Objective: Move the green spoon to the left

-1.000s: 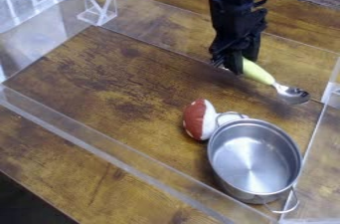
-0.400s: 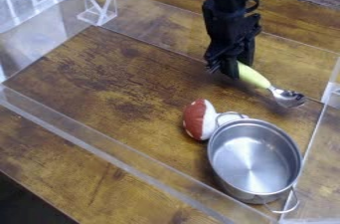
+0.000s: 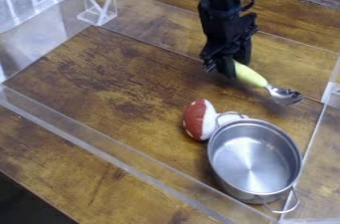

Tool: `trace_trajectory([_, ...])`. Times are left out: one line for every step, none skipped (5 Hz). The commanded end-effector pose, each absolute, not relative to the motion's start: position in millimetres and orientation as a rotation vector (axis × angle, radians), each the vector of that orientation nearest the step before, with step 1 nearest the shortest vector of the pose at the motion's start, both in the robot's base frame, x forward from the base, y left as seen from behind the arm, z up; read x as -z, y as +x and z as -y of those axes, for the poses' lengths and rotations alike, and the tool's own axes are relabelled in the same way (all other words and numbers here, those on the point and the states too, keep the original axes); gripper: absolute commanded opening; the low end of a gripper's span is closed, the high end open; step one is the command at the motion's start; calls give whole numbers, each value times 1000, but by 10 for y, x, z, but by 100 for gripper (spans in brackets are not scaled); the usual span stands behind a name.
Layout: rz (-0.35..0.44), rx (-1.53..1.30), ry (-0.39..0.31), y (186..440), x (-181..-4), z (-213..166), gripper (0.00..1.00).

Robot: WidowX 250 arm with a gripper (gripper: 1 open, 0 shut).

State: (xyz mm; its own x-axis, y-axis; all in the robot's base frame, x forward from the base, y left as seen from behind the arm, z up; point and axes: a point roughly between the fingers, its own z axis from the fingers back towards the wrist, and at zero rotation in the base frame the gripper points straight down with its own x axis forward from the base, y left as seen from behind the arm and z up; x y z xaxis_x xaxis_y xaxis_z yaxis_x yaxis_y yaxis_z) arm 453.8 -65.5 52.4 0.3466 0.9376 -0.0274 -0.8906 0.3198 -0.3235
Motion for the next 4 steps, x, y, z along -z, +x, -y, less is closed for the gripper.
trace_trajectory([286,-1187,-425,4686,-1185,584,0])
trace_trajectory([280,-1212,-431,4673,-1249,521,0])
trace_trajectory([273,-1237,-437,4658,-1314,455,0])
trace_trajectory([267,-1265,-443,4638,-1385,383,0])
